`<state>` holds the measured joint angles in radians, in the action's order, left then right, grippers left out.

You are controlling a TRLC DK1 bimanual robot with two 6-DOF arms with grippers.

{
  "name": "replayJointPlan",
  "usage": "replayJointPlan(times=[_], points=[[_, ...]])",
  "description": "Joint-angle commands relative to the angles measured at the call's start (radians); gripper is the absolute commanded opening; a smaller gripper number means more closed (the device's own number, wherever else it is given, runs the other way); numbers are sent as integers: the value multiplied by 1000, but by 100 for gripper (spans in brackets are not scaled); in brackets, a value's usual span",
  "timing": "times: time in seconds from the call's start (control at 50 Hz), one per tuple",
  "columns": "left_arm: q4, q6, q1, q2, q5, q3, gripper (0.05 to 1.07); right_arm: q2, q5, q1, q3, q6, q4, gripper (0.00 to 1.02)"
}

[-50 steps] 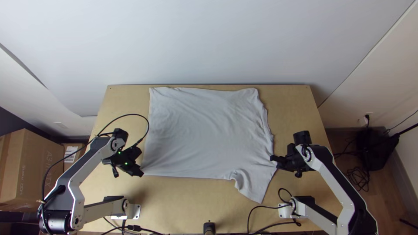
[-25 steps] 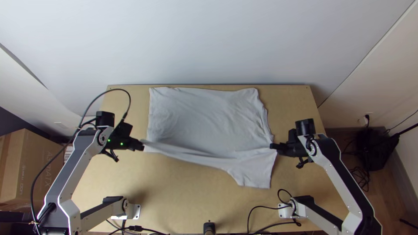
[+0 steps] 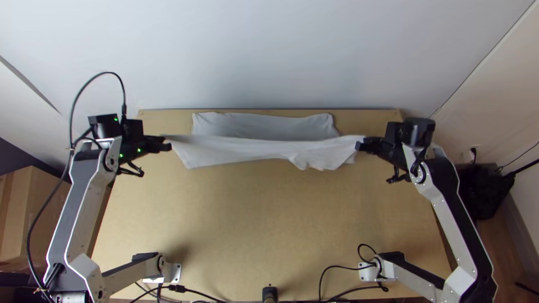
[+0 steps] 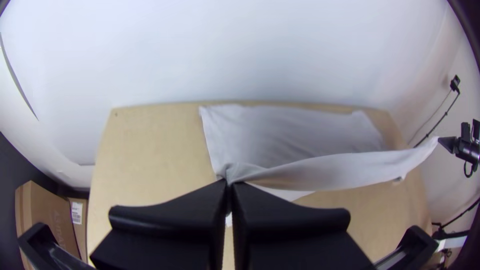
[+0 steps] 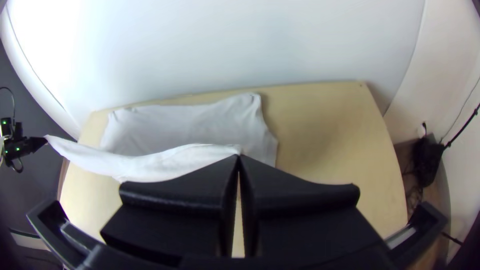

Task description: Fold the t-shirt

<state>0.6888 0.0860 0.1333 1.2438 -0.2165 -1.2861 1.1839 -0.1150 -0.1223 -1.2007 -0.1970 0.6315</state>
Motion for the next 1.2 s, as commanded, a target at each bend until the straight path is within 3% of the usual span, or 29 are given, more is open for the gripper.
replayJointPlan(times=[0.0,0.18,0.44,0.64,0.88,1.18], points=[[-23,-52,14,25,25,-136,8,71,25,23,-134,39,-56,2],[-87,-107,14,94,97,-338,8,210,26,53,-373,39,-119,2],[-137,-127,-4,220,183,-642,8,439,34,62,-784,39,-107,2],[-176,-129,-20,221,233,-777,8,497,35,53,-1047,37,-110,2],[-227,-154,-23,63,272,-794,8,321,34,29,-1042,22,-202,2],[-256,-169,-24,-264,296,-679,8,-33,34,-42,-904,14,-205,2]])
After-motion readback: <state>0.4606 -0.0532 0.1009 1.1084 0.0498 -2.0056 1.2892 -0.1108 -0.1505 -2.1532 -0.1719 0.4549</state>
